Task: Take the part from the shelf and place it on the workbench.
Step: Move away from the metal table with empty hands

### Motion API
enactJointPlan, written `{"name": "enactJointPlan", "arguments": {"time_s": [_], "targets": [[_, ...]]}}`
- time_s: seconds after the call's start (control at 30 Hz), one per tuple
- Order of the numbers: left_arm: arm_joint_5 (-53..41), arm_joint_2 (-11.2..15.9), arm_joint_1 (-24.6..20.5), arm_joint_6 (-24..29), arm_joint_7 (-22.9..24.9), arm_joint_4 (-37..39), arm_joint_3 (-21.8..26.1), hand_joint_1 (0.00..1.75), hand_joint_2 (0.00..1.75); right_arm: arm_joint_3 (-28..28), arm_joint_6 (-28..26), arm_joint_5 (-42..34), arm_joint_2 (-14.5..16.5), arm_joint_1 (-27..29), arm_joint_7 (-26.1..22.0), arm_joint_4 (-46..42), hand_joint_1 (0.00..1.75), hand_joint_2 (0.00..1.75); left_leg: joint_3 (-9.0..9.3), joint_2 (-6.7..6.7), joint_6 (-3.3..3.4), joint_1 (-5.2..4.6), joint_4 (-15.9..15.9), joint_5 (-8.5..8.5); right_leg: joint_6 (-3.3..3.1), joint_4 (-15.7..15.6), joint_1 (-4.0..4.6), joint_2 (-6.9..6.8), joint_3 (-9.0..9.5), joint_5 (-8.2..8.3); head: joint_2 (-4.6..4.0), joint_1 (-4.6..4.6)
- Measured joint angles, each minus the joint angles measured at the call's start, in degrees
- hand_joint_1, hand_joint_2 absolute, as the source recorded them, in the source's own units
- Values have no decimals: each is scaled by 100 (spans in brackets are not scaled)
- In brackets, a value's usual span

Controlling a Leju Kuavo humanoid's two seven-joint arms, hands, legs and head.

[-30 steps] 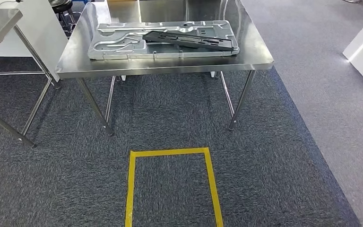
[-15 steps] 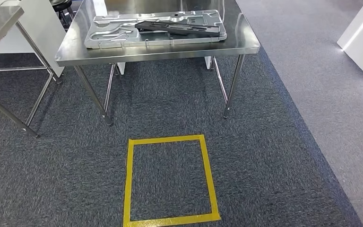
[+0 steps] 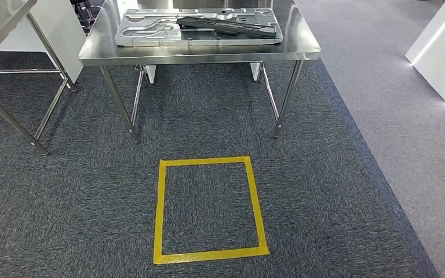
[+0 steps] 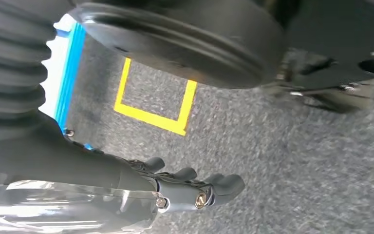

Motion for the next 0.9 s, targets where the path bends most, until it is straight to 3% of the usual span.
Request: {"name": "enactJointPlan", "arguments": {"time_s": [0.03,0.07,0.17,0.2,0.33,0.4,0.47,0.5,0.53,0.57,0.67,0.73,0.83,0.9], "targets": [[48,0,8,-7,0,-3,-29,0,175,38,4,-56,-5,5,1,1,0,175,-36,6,3,-11,11,24,-3,84,5,1,48,-27,0,0],[120,2,12,-14,0,-14,-69,0,175,93,8,-139,-10,21,5,2,0,175,-63,6,5,-21,23,42,-19,-50,10,1,205,45,0,0],[419,9,18,-56,-7,-77,-219,0,175,312,22,-484,-43,128,16,7,0,175,-107,-4,-13,-58,69,72,-138,-1205,47,-3,957,424,0,0],[532,13,20,-77,-11,-101,-278,0,175,395,34,-620,-60,162,11,8,0,175,-129,-1,-33,-69,86,82,-180,-1476,63,-6,1093,475,0,-1],[983,45,45,-158,-26,-187,-514,0,175,747,103,-1160,-108,205,-6,7,0,175,-194,24,-130,-80,126,85,-295,-1691,59,-5,1133,515,0,0],[1211,69,89,-201,-34,-210,-640,0,87,931,121,-1427,-128,210,-7,-4,0,175,-338,-17,-201,-61,456,-141,-341,-1756,19,-20,1144,563,0,-1],[1452,87,173,-248,-44,-218,-768,0,0,1130,142,-1699,-155,218,-6,-33,0,87,-690,-50,-277,-1,1233,-538,-358,-1757,8,-34,1121,581,0,-1],[1577,96,225,-271,-51,-219,-834,0,0,1234,160,-1834,-172,231,-4,-57,0,44,-853,-53,-309,30,1602,-672,-358,-1745,5,-37,1109,581,0,-2],[1697,106,276,-295,-58,-220,-898,0,0,1340,179,-1968,-190,249,-2,-88,0,0,-935,-52,-336,59,1793,-696,-351,-1731,1,-40,1103,577,0,-2],[1813,118,326,-318,-64,-220,-960,0,0,1444,195,-2098,-208,269,1,-125,0,0,-908,-51,-359,87,1751,-602,-340,-1715,-7,-41,1104,570,0,-1],[2152,159,487,-380,-72,-219,-1156,0,0,1759,220,-2497,-255,318,0,-258,0,0,-392,-52,-404,142,665,-51,-254,-1633,-37,-23,1102,518,0,0],[2378,171,584,-427,-81,-219,-1296,0,0,1965,231,-2764,-299,354,-3,-346,0,0,-230,-63,-343,131,268,31,-171,-1579,-27,-9,1062,499,0,0],[2724,194,692,-485,-102,-223,-1511,0,0,2284,278,-3180,-381,422,-7,-449,0,0,-262,-72,-193,106,247,33,-60,-1552,-39,-5,1019,494,0,0],[2952,220,721,-526,-113,-241,-1648,0,0,2493,310,-3451,-439,491,-8,-486,0,0,-277,-67,-109,106,226,65,-10,-1263,-57,1,895,285,0,0]]}}
